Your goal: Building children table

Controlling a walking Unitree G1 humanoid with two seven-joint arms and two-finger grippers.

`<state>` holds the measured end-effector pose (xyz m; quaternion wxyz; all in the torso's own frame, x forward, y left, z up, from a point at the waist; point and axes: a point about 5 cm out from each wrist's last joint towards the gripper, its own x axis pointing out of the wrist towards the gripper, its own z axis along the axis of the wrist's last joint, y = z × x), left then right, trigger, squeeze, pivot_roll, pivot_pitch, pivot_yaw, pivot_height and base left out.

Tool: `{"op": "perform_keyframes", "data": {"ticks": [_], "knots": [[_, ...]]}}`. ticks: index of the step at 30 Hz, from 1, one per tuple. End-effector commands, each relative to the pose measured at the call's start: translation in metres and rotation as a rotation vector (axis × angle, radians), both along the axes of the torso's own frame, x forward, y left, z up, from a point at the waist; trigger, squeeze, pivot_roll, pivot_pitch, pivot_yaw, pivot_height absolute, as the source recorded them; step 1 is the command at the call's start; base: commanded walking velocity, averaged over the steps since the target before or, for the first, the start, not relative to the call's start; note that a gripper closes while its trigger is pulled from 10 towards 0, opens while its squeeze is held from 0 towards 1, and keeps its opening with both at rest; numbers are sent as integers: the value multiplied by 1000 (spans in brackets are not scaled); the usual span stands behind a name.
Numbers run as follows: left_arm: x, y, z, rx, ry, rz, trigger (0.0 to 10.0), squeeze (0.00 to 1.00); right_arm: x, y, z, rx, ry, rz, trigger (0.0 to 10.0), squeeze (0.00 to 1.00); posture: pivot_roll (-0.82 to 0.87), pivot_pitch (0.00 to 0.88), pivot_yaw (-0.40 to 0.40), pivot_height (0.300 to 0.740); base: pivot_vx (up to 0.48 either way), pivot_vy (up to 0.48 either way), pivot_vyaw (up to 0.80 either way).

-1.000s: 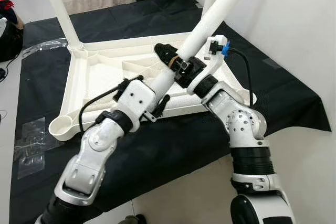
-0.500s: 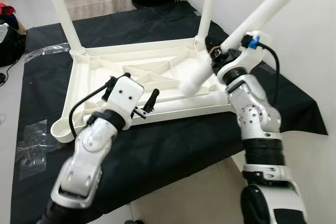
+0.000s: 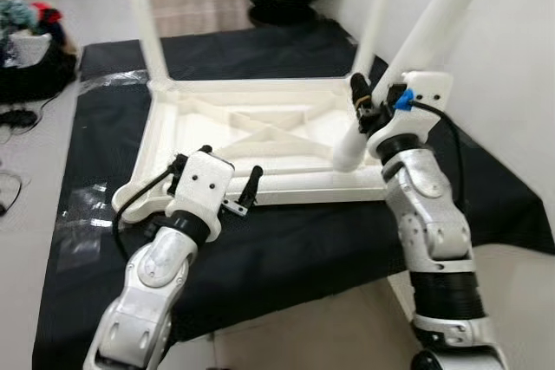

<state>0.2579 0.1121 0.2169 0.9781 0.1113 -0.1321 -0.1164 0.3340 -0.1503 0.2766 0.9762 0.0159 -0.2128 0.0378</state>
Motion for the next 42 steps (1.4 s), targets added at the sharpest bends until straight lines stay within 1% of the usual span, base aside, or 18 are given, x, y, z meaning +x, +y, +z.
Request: {"op": "perform_keyframes", "data": {"ticks": [1,9,16,20,28,34,42], "knots": [[-3,1,3,-11,-3,27,10000,0,-4,-2,4,-22,-12,-22,10000,0,62,80,-29,740,0,0,781],[-2,1,8,-20,-20,38,10000,0,-5,1,6,-27,-14,-11,10000,0,64,75,-34,740,0,0,781],[-1,0,15,-31,-36,50,10000,0,-7,6,1,-28,10,13,10000,0,62,75,-42,740,0,0,784],[0,0,21,-35,-51,59,10000,0,-8,7,1,-26,17,14,10000,0,62,75,-41,740,0,0,786],[1,3,26,-32,-69,74,10000,0,-7,7,2,-22,19,11,10000,0,64,76,-44,740,0,0,787],[6,9,35,-42,-94,109,10000,0,-4,7,2,13,31,15,10000,0,64,77,-44,740,0,0,0],[9,13,47,-45,-129,133,10000,0,-4,6,-1,9,50,17,10000,0,61,80,-47,740,0,0,0]]}}
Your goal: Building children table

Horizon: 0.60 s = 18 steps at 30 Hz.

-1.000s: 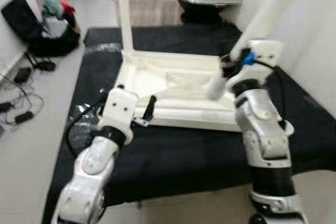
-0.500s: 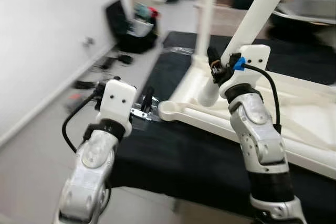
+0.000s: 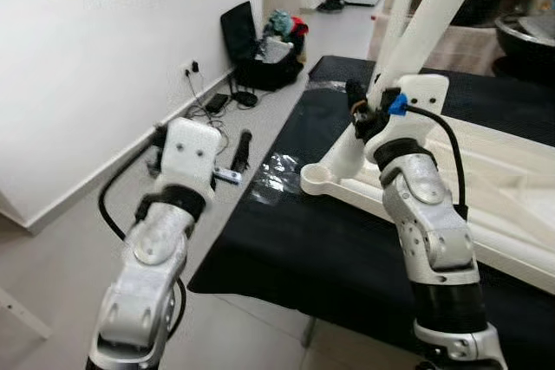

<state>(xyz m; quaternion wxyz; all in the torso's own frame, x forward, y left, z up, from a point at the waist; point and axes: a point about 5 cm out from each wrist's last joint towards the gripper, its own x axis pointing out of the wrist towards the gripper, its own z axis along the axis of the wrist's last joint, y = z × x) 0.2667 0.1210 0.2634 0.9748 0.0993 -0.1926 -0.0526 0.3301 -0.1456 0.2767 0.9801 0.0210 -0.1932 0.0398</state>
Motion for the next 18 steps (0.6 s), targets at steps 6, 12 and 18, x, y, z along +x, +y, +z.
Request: {"op": "perform_keyframes", "data": {"ticks": [6,12,18], "knots": [[2,7,5,7,-12,36,10000,0,0,5,-3,-8,24,30,10000,0,59,79,-46,740,0,0,0],[1,8,3,7,-11,49,10000,0,1,7,-4,-18,29,43,10000,0,58,75,-51,740,0,0,0],[1,6,2,3,-4,42,10000,0,1,9,-4,-17,31,49,10000,0,58,65,-51,740,0,0,0]]}}
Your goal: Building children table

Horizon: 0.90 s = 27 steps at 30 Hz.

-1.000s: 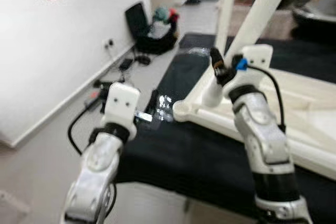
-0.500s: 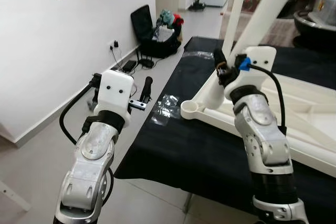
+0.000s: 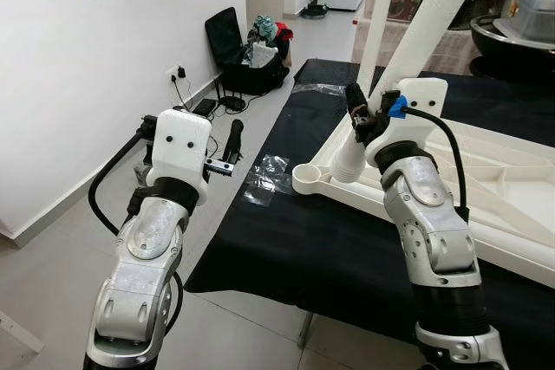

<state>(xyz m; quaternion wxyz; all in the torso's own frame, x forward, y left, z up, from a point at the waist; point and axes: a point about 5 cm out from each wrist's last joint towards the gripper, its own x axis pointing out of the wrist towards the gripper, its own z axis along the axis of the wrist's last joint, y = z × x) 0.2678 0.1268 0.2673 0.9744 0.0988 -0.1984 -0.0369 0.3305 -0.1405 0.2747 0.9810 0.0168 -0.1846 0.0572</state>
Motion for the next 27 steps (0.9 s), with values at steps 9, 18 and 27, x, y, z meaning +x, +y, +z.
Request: {"op": "perform_keyframes", "data": {"ticks": [9,18,27], "knots": [[3,3,-1,-38,28,17,10000,0,1,4,0,-1,9,19,10000,0,56,65,-49,740,70,0,0],[4,4,-2,-40,37,17,10000,0,1,5,0,7,12,20,10000,0,57,73,-50,740,282,0,0],[-1,-5,-2,15,26,-16,10000,0,0,5,1,5,10,17,10000,0,57,81,-51,740,377,0,0]]}}
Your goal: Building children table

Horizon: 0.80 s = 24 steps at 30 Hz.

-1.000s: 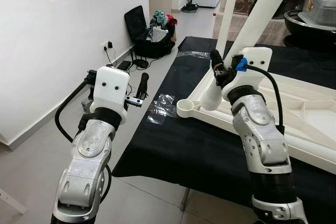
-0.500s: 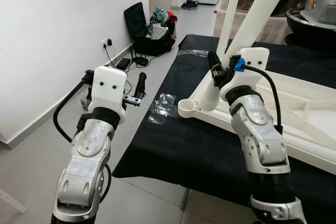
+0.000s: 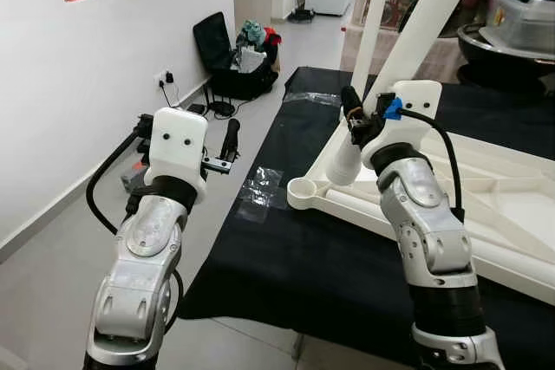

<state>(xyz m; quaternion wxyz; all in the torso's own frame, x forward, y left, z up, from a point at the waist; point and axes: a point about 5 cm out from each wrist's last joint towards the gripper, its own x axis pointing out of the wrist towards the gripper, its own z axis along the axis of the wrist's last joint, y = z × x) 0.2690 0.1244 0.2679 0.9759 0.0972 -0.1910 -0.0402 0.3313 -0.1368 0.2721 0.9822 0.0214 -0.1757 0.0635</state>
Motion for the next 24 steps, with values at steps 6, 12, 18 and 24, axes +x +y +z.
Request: {"op": "perform_keyframes", "data": {"ticks": [6,12,18,24], "knots": [[-2,-3,-6,24,21,-12,10000,0,-1,1,4,-1,-9,0,10000,0,59,83,-51,740,379,0,0],[-2,-3,-9,41,32,-7,10000,0,-1,1,5,4,-14,-1,10000,0,60,85,-50,740,310,0,0],[-1,0,-10,17,41,15,10000,0,0,-1,7,13,-18,-4,10000,0,60,86,-51,740,0,0,0],[-1,2,-14,0,71,9,10000,0,6,-1,9,35,-2,101,10000,0,66,93,-55,740,0,0,0]]}}
